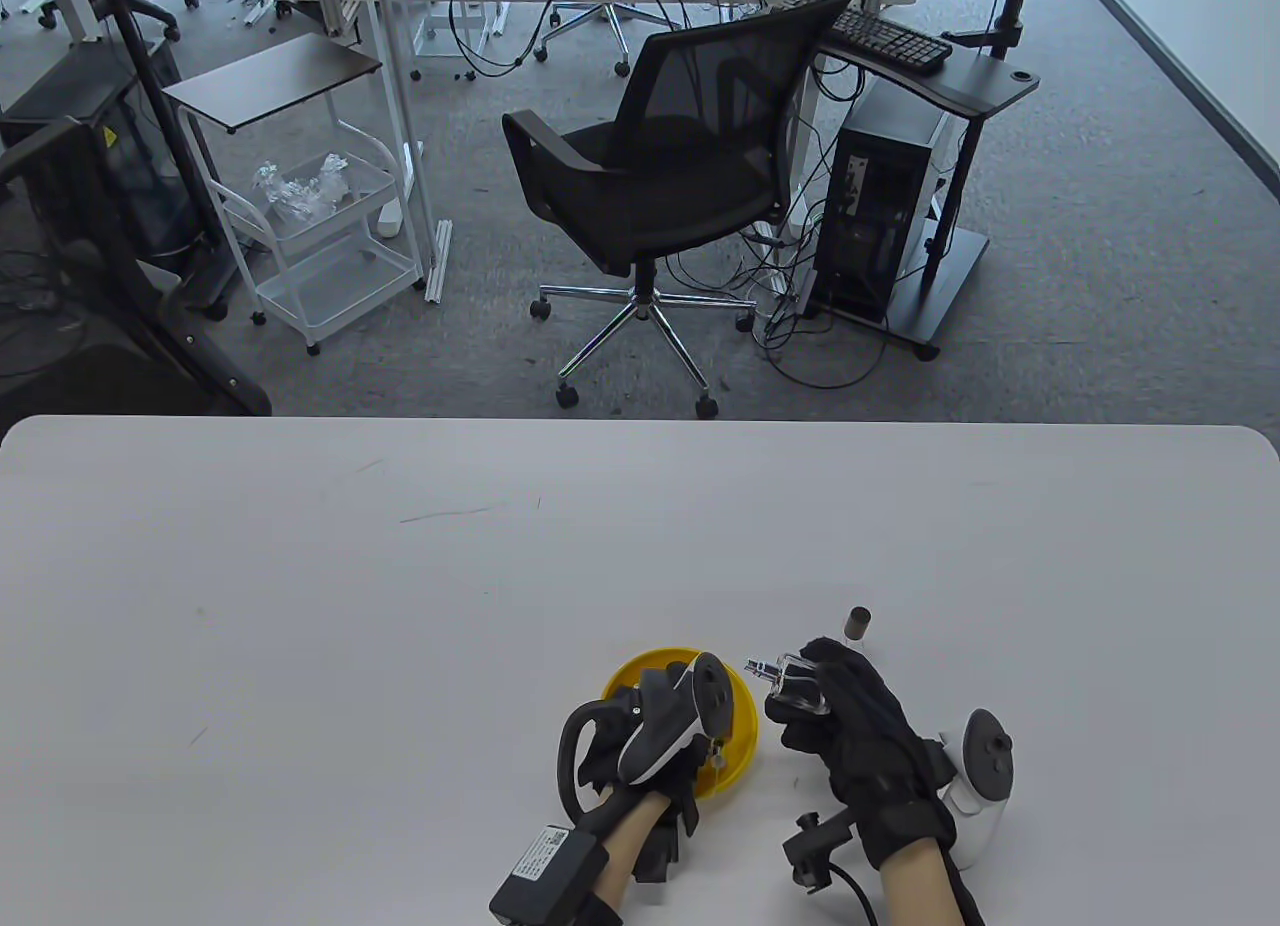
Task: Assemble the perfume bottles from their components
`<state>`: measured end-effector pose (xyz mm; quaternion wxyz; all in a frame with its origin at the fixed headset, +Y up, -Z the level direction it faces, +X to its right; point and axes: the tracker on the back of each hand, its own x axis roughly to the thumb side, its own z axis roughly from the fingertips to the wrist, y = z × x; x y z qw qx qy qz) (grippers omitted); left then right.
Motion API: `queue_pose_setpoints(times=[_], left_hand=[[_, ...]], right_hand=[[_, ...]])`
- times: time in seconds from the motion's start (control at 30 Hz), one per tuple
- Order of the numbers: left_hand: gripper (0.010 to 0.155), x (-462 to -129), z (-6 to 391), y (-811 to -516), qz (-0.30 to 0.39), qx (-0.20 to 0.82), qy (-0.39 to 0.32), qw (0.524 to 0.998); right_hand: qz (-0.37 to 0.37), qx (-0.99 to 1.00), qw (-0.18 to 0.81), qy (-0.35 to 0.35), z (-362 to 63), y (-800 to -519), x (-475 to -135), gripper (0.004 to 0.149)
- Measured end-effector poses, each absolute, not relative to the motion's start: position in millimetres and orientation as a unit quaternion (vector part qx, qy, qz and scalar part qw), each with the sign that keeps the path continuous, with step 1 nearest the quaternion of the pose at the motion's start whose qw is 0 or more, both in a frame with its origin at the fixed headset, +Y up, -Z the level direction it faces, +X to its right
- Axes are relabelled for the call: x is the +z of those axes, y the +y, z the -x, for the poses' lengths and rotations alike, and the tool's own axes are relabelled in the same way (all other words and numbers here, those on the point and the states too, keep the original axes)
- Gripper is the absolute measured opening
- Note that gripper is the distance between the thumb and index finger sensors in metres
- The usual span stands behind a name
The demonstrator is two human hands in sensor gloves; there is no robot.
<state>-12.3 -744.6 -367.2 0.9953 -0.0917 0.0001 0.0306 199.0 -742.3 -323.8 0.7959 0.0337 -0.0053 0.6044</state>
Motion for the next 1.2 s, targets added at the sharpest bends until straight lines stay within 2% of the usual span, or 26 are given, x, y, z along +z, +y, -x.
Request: queue_pose_setpoints(times=[0.6,0.93,1.03,1.2], left_hand=[[0.068,-364,15,-745,0.077,0.049,-0.007,0.996],[0.066,-354,27,-725,0.055,0.095,-0.011,0.994],[0.062,-349,34,-719,0.044,0.113,-0.018,0.993],[0.045,-339,50,-708,0.017,0.171,-0.036,0.984]], right_hand=[[-0.030,0.600,0.799,-0.007,-202,-742,-324,0.047],[-0.030,0.604,0.796,-0.004,-200,-744,-324,0.048],[-0.030,0.606,0.795,-0.004,-200,-744,-324,0.047],[-0.027,0.613,0.790,-0.001,-200,-745,-324,0.048]])
